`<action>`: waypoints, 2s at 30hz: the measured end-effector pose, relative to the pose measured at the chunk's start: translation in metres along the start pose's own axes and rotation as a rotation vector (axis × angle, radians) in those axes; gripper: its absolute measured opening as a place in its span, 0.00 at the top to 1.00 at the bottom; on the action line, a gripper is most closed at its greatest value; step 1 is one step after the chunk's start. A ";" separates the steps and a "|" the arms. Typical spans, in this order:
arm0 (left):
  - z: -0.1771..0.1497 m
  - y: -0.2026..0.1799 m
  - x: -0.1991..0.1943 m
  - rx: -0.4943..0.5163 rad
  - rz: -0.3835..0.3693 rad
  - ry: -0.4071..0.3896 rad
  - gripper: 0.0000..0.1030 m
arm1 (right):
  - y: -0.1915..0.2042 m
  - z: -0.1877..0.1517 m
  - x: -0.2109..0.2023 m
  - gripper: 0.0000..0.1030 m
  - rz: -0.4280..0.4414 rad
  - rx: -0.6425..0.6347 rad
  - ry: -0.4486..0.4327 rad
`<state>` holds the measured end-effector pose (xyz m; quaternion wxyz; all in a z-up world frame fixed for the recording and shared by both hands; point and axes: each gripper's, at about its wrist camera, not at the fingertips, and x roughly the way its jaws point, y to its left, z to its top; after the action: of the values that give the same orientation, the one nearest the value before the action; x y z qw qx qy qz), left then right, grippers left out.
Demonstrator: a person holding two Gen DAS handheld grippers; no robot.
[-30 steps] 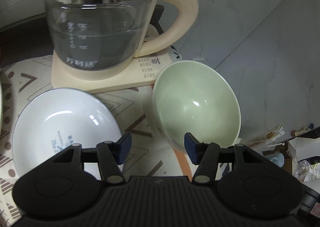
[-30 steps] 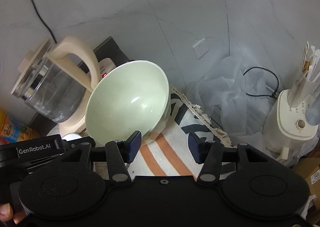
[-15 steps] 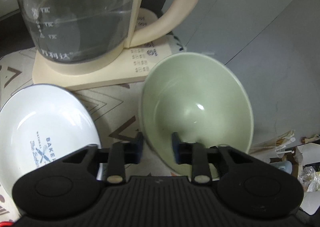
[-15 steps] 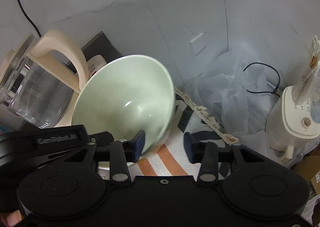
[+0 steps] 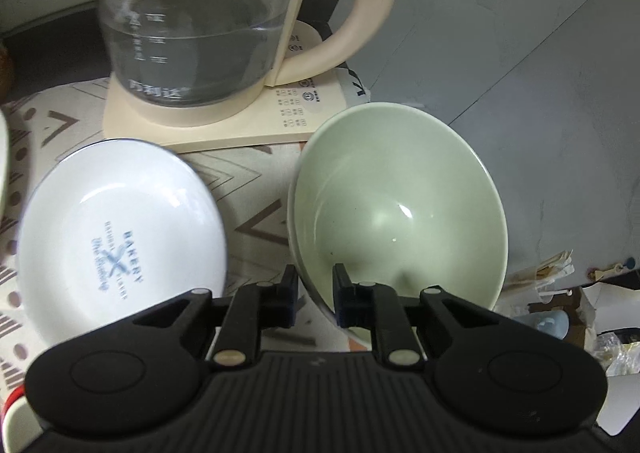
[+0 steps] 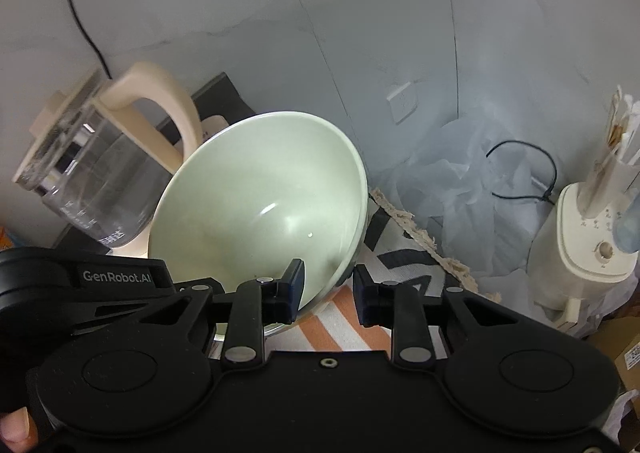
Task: Organize plates and bowls
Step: 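Lift the small green bowl and carry it onto the bowl stack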
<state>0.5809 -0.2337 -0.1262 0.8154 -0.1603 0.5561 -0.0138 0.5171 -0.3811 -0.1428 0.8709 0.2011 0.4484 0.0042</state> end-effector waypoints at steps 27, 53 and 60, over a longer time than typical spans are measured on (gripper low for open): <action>-0.042 0.038 -0.103 -0.086 -0.063 -0.161 0.84 | 0.039 -0.028 -0.079 0.75 0.132 -0.037 -0.085; -0.109 0.113 -0.158 -0.165 -0.054 -0.152 0.84 | 0.084 -0.094 -0.123 0.75 0.168 -0.116 -0.038; -0.132 0.133 -0.165 -0.199 -0.043 -0.138 0.84 | 0.094 -0.116 -0.130 0.75 0.174 -0.149 -0.020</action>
<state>0.3770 -0.1072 -0.0581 0.8313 -0.2529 0.4938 0.0352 0.3650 -0.2787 -0.0679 0.8842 0.1739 0.4190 0.1111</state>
